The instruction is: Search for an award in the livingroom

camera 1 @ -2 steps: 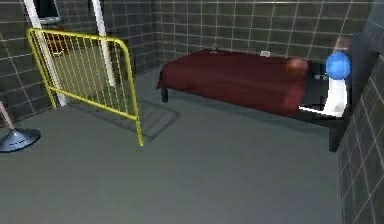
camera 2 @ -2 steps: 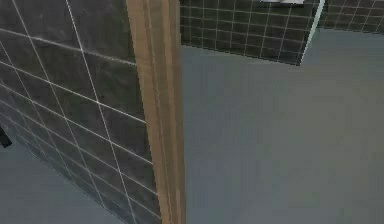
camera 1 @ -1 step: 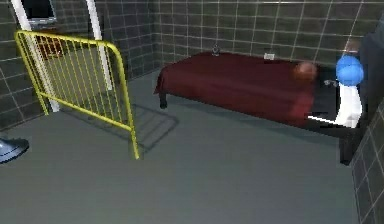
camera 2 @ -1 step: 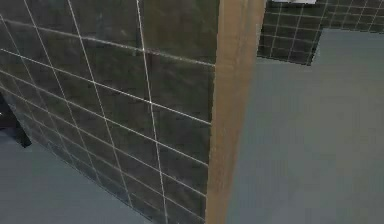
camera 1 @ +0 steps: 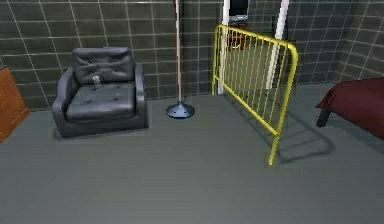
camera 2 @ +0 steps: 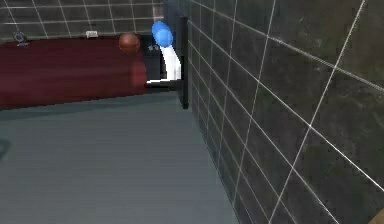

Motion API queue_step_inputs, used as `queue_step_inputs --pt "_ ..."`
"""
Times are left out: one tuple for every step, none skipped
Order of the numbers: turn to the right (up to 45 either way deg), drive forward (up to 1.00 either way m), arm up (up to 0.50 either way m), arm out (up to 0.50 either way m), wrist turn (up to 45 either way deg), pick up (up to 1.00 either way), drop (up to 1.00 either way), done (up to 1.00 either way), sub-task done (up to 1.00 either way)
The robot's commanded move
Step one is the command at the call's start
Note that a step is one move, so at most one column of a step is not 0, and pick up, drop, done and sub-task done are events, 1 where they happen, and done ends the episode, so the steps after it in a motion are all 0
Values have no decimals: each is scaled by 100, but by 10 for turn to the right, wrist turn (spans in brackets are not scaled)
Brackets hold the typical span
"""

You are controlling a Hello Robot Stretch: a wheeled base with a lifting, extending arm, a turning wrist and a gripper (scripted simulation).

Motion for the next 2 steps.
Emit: queue_step_inputs --pt "-60 0 0 0 0 0 0 0 0" --pt "0 10 0 0 0 0 0 0 0"
